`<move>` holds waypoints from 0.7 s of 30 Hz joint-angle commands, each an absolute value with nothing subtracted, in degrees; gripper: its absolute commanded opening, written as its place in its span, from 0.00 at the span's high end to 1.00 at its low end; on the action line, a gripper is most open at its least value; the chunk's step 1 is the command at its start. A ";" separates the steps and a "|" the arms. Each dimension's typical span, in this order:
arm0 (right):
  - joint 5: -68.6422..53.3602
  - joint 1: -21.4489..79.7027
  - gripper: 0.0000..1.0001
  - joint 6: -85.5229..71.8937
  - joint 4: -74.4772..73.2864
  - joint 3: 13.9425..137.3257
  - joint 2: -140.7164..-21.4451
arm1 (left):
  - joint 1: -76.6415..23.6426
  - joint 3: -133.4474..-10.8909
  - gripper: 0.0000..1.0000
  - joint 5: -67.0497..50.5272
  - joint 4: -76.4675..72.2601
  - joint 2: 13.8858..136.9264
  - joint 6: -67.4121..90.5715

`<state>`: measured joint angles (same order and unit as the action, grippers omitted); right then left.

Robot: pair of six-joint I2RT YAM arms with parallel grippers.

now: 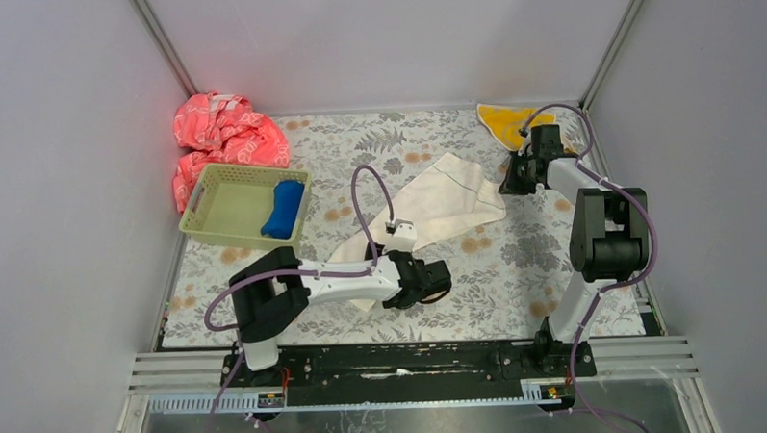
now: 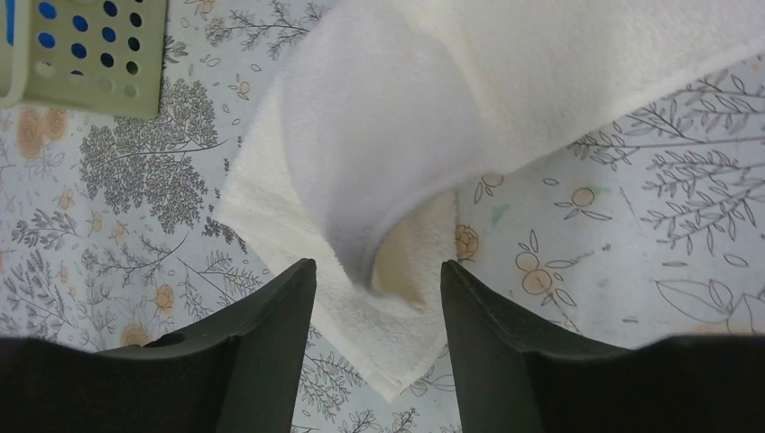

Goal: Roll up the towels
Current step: Flatten out the towel at the center of the board.

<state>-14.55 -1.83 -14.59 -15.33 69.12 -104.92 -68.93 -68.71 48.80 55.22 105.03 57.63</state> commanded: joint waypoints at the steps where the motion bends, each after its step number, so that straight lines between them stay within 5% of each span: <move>1: -15.73 -1.94 1.00 -14.88 -14.00 69.29 -101.69 | -69.09 -67.19 0.48 55.15 59.75 104.68 66.72; 9: -14.69 -2.00 1.00 -14.92 -14.27 69.28 -101.34 | -68.82 -63.06 0.57 54.52 60.00 103.66 70.25; 18: -11.08 -3.39 1.00 -15.42 -16.74 73.24 -100.85 | -66.30 -61.24 1.00 56.64 62.18 96.34 67.10; 21: -10.12 -5.54 1.00 -15.75 -19.25 76.91 -100.13 | -63.17 -62.33 1.00 59.15 63.01 90.08 61.15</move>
<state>-12.86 -2.81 -14.96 -16.84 70.61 -104.77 -66.61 -60.90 52.40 59.29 97.80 66.00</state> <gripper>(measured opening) 0.011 0.010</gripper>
